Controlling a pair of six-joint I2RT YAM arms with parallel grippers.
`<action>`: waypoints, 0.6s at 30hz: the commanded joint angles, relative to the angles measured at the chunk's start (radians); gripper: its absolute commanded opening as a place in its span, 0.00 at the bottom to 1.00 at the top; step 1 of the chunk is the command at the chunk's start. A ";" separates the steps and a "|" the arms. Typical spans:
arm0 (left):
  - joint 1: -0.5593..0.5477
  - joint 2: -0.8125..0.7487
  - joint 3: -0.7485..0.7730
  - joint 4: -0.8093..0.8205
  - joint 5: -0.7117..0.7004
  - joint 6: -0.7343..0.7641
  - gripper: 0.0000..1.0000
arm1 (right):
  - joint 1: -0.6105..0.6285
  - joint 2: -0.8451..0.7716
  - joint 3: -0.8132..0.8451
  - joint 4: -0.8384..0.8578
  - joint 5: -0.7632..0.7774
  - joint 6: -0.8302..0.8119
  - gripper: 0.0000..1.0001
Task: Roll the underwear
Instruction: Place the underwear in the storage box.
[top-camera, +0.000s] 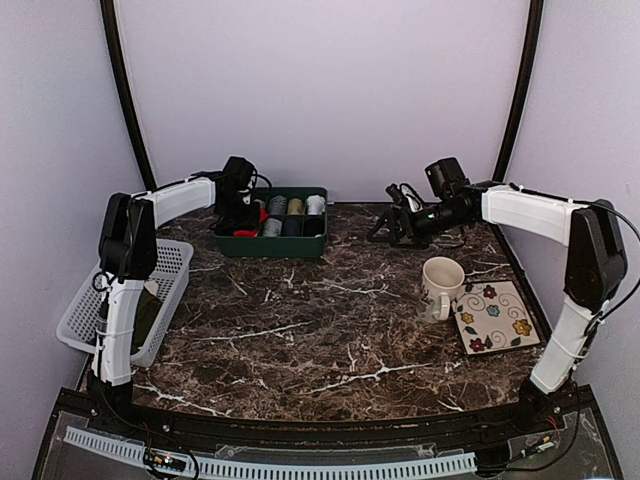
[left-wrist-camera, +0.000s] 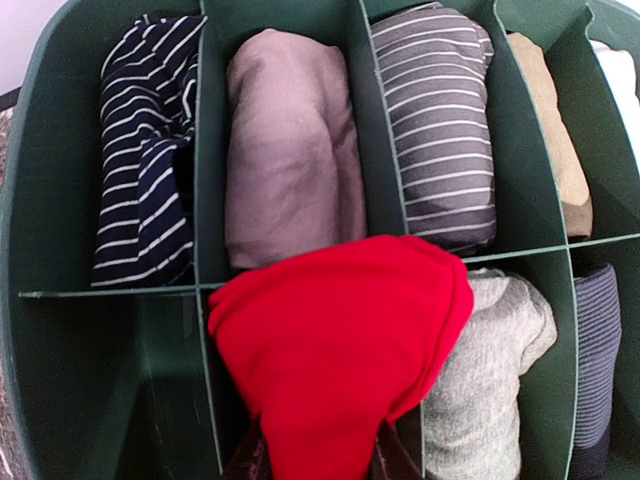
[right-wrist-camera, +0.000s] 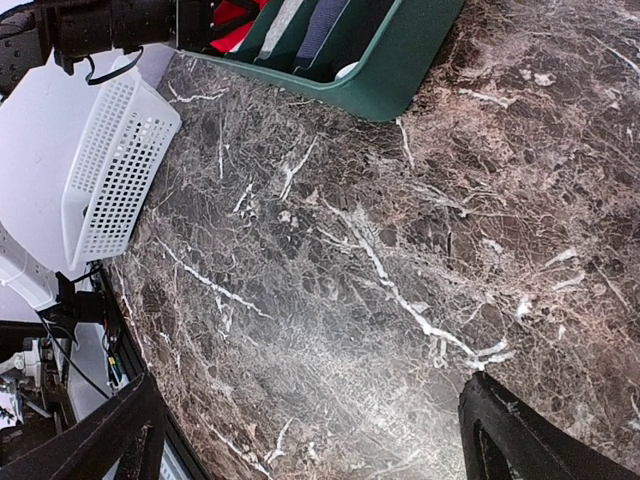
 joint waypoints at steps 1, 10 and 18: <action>0.013 0.011 0.037 -0.153 -0.061 -0.074 0.00 | -0.009 0.011 0.035 0.010 -0.017 0.000 1.00; 0.018 0.077 0.020 -0.177 -0.035 -0.092 0.00 | -0.009 0.007 0.034 0.009 -0.010 0.003 1.00; 0.025 0.125 0.055 -0.188 0.013 -0.066 0.00 | -0.009 0.005 0.042 -0.005 -0.007 0.001 1.00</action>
